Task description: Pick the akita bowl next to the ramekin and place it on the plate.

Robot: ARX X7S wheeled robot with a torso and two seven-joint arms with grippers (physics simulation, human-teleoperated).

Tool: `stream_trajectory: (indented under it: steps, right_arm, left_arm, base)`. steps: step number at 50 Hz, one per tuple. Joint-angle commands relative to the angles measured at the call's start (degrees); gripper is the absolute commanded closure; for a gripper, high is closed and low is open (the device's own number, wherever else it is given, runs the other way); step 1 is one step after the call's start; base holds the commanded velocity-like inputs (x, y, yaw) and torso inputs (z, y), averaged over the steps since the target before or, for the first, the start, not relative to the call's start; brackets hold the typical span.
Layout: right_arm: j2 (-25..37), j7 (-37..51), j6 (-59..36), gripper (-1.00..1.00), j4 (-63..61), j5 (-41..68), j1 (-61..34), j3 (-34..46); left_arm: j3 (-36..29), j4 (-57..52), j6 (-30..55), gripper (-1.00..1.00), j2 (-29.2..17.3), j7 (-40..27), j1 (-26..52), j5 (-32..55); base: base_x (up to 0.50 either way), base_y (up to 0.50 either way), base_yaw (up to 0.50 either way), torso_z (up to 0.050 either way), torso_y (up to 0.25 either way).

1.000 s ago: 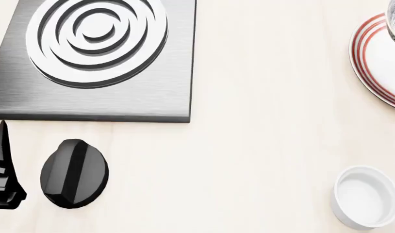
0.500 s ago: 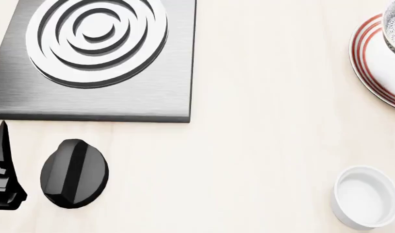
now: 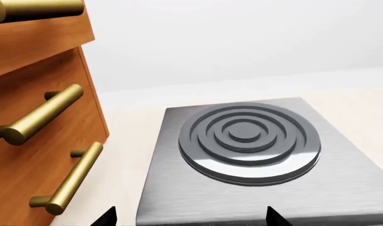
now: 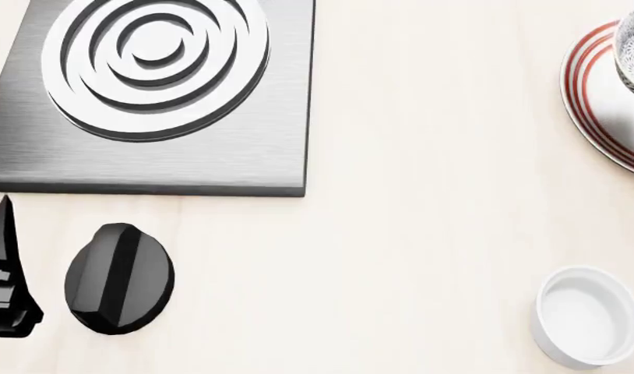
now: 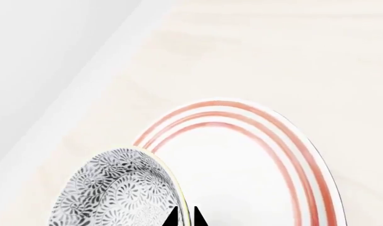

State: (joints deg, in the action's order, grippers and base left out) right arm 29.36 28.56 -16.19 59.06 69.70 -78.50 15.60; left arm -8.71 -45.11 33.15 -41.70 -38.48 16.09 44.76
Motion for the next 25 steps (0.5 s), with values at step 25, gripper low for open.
stream_trajectory:
  steps: [25]
  right_arm:
    - [-0.96,-4.16,1.91,1.00,1.99,-2.22,1.02,-1.88]
  left_arm:
    - [0.81,0.25,-0.18,-1.00,1.12,1.21,-0.06,-0.91]
  base:
    - [0.00,0.00,0.00,0.000,0.000]
